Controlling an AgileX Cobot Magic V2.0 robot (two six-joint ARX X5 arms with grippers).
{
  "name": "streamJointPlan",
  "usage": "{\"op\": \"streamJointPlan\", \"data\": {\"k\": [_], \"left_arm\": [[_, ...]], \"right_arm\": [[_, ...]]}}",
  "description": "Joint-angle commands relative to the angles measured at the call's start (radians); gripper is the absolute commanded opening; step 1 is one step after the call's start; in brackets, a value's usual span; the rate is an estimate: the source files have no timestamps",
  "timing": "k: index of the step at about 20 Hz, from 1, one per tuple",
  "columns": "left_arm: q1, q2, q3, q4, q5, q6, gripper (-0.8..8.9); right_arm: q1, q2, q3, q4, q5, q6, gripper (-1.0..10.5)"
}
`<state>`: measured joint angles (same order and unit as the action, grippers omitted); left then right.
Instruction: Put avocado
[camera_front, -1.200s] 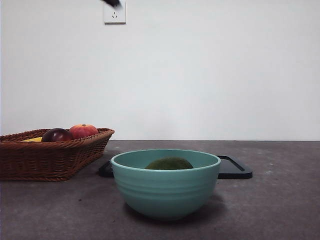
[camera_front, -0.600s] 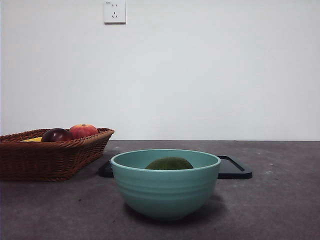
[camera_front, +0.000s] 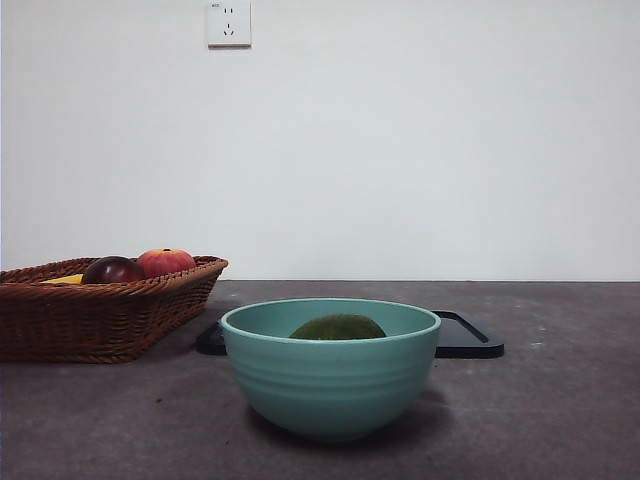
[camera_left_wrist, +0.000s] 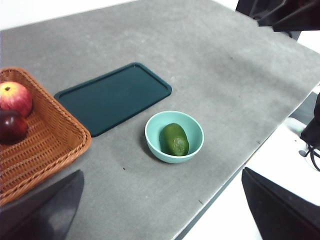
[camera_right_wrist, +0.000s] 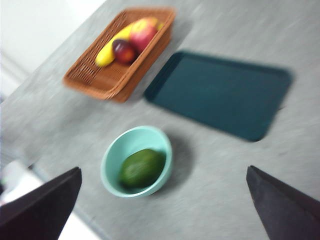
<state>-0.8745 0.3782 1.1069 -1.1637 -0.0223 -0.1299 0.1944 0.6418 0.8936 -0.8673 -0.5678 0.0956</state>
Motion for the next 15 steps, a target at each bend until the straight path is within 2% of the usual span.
{"op": "streamJointPlan", "data": {"k": [1, 4, 8, 12, 15], "left_arm": [[-0.008, 0.002, 0.008, 0.005, -0.004, -0.006, 5.0], [-0.008, 0.002, 0.008, 0.005, -0.004, -0.006, 4.99], [-0.008, 0.002, 0.008, 0.005, -0.004, -0.006, 4.99], [-0.008, 0.002, 0.008, 0.004, -0.004, -0.006, 5.0], [-0.008, 0.002, 0.008, 0.004, -0.004, -0.005, 4.99]], "right_arm": [[0.074, 0.085, 0.014, 0.039, 0.005, 0.056, 5.8], [0.2, 0.229, 0.014, 0.116, 0.064, 0.123, 5.8], [0.344, 0.442, 0.031, 0.195, 0.179, 0.173, 5.8], [0.429, 0.644, 0.034, 0.25, 0.227, 0.19, 5.8], [0.467, 0.761, 0.035, 0.249, 0.293, 0.193, 5.8]]}}
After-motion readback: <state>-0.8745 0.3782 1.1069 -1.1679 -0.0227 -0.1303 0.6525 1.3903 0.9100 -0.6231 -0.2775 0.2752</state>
